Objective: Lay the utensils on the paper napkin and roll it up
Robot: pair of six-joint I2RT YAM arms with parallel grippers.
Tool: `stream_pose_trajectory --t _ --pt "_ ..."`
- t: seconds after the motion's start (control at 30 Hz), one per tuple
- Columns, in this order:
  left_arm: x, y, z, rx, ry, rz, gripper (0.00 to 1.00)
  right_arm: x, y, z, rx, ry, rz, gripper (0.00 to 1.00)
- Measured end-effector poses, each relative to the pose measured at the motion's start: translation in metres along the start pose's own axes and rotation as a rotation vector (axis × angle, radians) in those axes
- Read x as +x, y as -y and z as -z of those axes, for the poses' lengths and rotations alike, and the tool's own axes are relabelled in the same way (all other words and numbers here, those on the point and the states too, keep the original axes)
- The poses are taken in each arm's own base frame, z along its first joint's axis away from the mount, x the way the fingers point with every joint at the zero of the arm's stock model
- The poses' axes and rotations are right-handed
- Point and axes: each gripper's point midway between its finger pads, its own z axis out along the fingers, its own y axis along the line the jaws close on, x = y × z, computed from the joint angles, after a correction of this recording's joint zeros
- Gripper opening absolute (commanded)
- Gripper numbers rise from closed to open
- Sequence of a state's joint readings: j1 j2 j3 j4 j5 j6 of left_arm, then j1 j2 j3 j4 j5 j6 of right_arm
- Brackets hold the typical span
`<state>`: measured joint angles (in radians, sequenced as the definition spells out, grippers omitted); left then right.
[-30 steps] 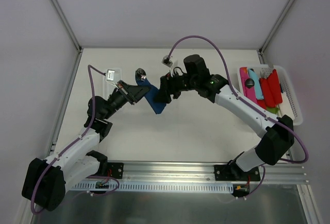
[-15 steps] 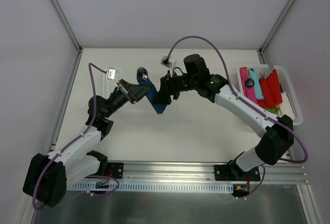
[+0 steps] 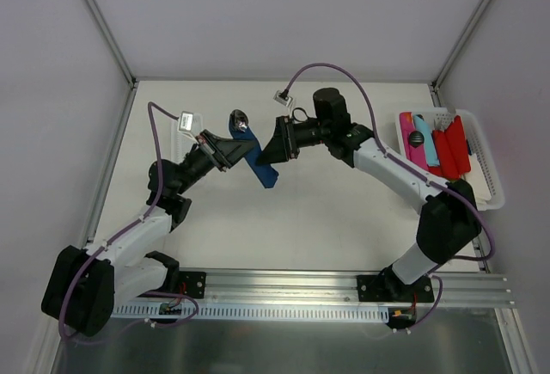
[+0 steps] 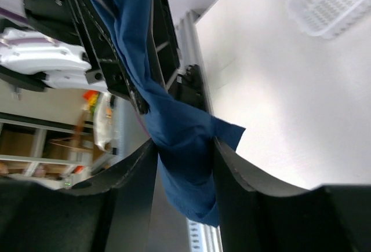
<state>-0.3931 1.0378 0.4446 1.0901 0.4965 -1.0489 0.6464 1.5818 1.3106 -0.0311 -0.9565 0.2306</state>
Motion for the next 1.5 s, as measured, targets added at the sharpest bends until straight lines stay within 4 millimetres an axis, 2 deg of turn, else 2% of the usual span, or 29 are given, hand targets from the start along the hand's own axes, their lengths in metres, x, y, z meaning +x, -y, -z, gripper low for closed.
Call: stream_pose_trajectory --t 0.27,0.43,0.63,1.33,1.43,1.5 --pt "0.001 -0.005 -0.004 0.003 0.000 0.036 0.00 -0.005 0.000 -0.002 -0.137 0.012 -0.161 0.48" --pt "0.004 -0.005 -0.004 0.008 -0.010 0.052 0.00 -0.009 -0.008 -0.001 -0.179 0.024 -0.166 0.47" --pt "0.005 -0.005 -0.005 0.017 -0.017 0.064 0.00 -0.005 -0.008 -0.001 -0.195 0.025 -0.184 0.44" --pt "0.011 -0.005 -0.005 0.026 -0.043 0.082 0.00 0.008 -0.011 -0.002 -0.231 -0.001 -0.189 0.45" --pt "0.012 -0.005 -0.005 0.025 -0.046 0.087 0.00 0.009 -0.011 -0.002 -0.233 -0.003 -0.187 0.38" --pt "0.012 -0.005 -0.006 0.027 -0.046 0.089 0.00 0.010 -0.012 -0.001 -0.233 -0.003 -0.186 0.28"
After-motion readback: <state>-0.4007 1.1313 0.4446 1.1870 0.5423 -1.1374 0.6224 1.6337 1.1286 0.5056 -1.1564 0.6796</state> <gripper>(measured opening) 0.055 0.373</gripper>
